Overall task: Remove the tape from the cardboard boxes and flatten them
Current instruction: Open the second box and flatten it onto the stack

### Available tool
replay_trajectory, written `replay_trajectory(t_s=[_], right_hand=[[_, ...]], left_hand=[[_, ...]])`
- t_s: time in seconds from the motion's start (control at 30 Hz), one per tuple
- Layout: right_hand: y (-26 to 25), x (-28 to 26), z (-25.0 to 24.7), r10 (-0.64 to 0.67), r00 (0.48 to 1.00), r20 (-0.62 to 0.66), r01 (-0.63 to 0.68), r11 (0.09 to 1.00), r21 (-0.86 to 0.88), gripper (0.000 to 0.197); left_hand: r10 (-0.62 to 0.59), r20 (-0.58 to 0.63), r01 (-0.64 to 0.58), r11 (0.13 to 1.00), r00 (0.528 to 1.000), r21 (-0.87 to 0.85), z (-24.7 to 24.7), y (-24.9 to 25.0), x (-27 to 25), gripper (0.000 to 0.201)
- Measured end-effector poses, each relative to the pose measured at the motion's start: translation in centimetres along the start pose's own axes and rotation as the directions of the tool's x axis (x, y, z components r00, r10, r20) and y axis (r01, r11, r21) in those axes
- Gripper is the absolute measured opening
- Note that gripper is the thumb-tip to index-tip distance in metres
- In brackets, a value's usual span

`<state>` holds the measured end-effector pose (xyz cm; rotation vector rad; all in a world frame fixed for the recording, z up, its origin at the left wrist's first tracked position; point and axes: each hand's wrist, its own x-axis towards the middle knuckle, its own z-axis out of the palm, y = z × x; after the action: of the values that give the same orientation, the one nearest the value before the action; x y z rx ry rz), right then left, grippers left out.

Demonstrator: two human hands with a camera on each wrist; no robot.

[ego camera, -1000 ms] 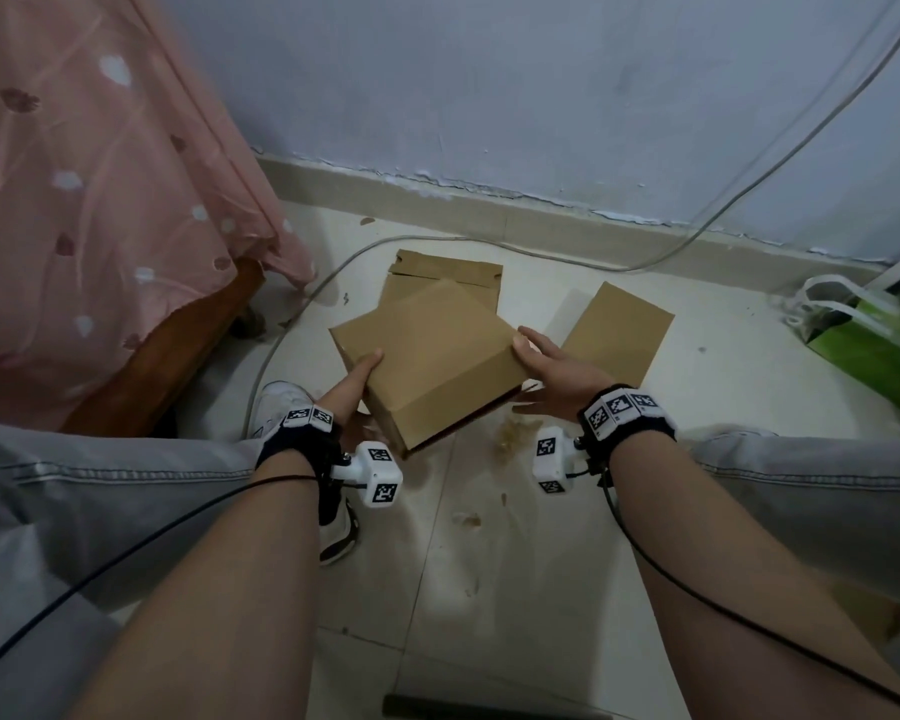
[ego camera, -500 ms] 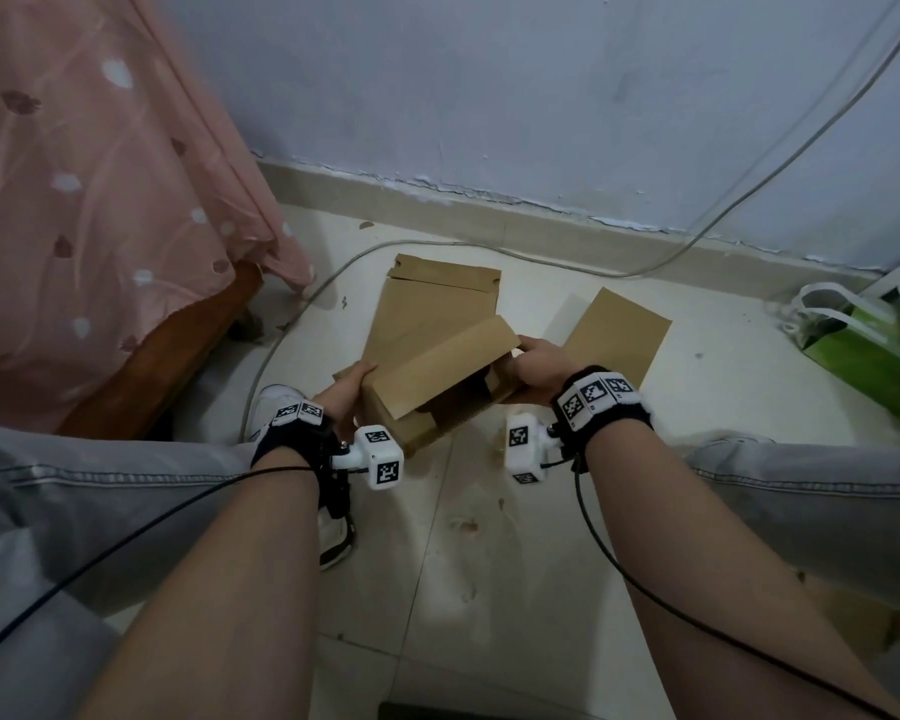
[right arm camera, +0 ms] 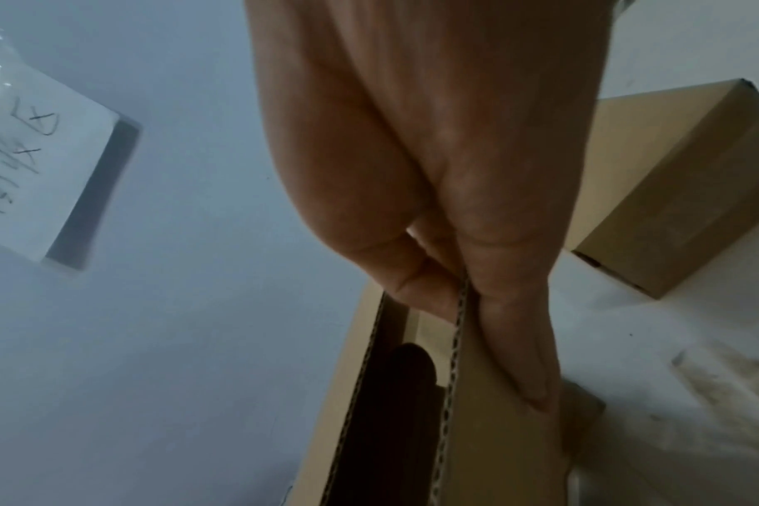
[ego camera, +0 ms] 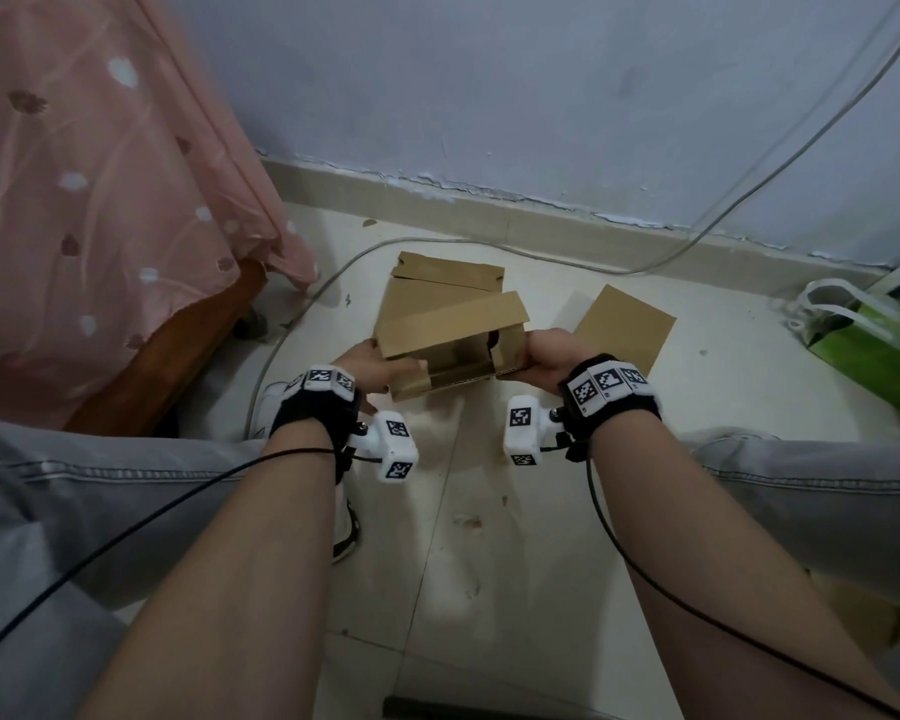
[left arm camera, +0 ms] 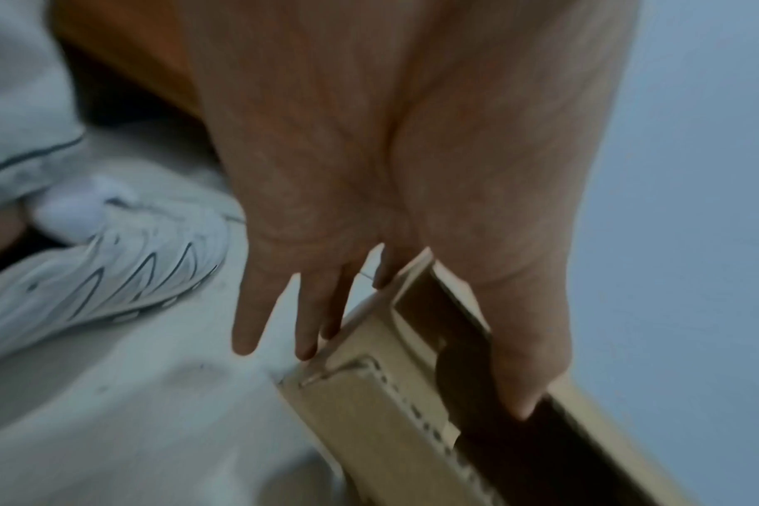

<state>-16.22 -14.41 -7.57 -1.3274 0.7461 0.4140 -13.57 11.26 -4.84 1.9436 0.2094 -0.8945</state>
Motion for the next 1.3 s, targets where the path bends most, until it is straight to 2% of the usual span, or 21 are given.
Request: replay_trajectory(t_s=[0.07, 0.13, 0.2, 0.27, 0.37, 0.47, 0.53, 0.57, 0.6, 0.67, 0.7, 0.77, 0.87, 1.0, 1.13, 1.3], right_hand=[[-0.4, -0.6, 0.4, -0.008, 0.997, 0.078, 0.012, 0.999, -0.047, 0.04], [-1.0, -1.5, 0.9, -0.004, 0.991, 0.131, 0.019, 0.993, -0.118, 0.043], [-1.7, -2.7, 1.3, -0.01, 0.992, 0.128, 0.03, 0.988, -0.154, 0.041], [-1.9, -3.3, 1.5, -0.014, 0.994, 0.107, 0.033, 0.984, -0.173, 0.037], [-2.2, -3.9, 1.9, -0.017, 0.996, 0.082, 0.044, 0.94, -0.338, 0.043], [-2.8, -4.8, 2.9, -0.029, 0.999, -0.021, 0.015, 0.872, -0.488, 0.04], [-3.2, -5.2, 3.5, -0.137, 0.988, -0.064, 0.072, 0.798, -0.599, 0.067], [-3.1, -5.1, 3.7, -0.239, 0.97, -0.051, 0.145, 0.73, -0.668, 0.08], [-2.9, -4.9, 4.0, -0.346, 0.938, -0.029, 0.214, 0.64, -0.738, 0.085], [-2.4, -4.3, 4.1, -0.525, 0.851, -0.007, 0.309, 0.511, -0.802, 0.07], [-2.4, -4.1, 4.1, -0.577, 0.817, -0.018, 0.336, 0.501, -0.798, 0.059], [-2.6, -4.0, 3.8, -0.597, 0.8, -0.051, 0.353, 0.538, -0.765, 0.048], [-3.0, -4.0, 3.4, -0.505, 0.859, -0.089, 0.301, 0.637, -0.709, 0.058], [-2.9, -4.2, 3.0, -0.422, 0.9, -0.111, 0.239, 0.691, -0.682, 0.059], [-2.4, -4.3, 2.8, -0.361, 0.923, -0.134, 0.192, 0.732, -0.653, 0.063], [-2.5, -5.4, 2.7, -0.279, 0.953, -0.117, 0.14, 0.751, -0.645, 0.059]], left_hand=[[0.001, -0.155, 0.016, 0.994, 0.988, 0.108, 0.4, 0.3, 0.5, 0.088], [-0.006, -0.261, 0.033, 0.995, 0.965, 0.099, 0.8, 0.4, 0.8, 0.102], [0.03, -0.367, 0.008, 0.995, 0.93, 0.102, 1.0, -0.1, 1.0, 0.109], [0.06, -0.457, -0.02, 0.996, 0.888, 0.091, 1.3, -0.7, 1.0, 0.108], [0.022, -0.508, -0.017, 1.0, 0.861, 0.014, 1.6, -1.3, 1.1, 0.104], [0.009, -0.517, -0.02, 1.0, 0.856, -0.015, 1.6, -1.0, 1.0, 0.094], [0.008, -0.498, -0.038, 0.998, 0.867, -0.05, 1.5, -0.3, 0.7, 0.086], [0.008, -0.49, -0.044, 0.997, 0.872, -0.062, 1.4, 0.0, 0.6, 0.082], [0.011, -0.49, -0.05, 0.997, 0.872, -0.067, 1.3, 0.2, 0.6, 0.081], [0.026, -0.485, -0.064, 0.996, 0.874, -0.062, 1.0, 0.7, 0.4, 0.084], [0.04, -0.478, -0.071, 0.996, 0.877, -0.047, 0.8, 0.7, 0.3, 0.084], [0.05, -0.45, -0.076, 0.996, 0.892, -0.04, 0.5, 0.7, 0.1, 0.082], [-0.008, -0.414, -0.026, 0.997, 0.91, -0.076, 0.5, 0.3, -0.2, 0.073], [-0.023, -0.367, 0.013, 0.999, 0.93, -0.031, 0.7, 0.5, 0.2, 0.027], [-0.008, -0.355, 0.025, 0.999, 0.935, 0.044, 0.4, 1.2, 0.8, 0.035], [-0.029, -0.396, 0.112, 0.975, 0.918, 0.19, 0.4, 0.5, 2.0, 0.035]])
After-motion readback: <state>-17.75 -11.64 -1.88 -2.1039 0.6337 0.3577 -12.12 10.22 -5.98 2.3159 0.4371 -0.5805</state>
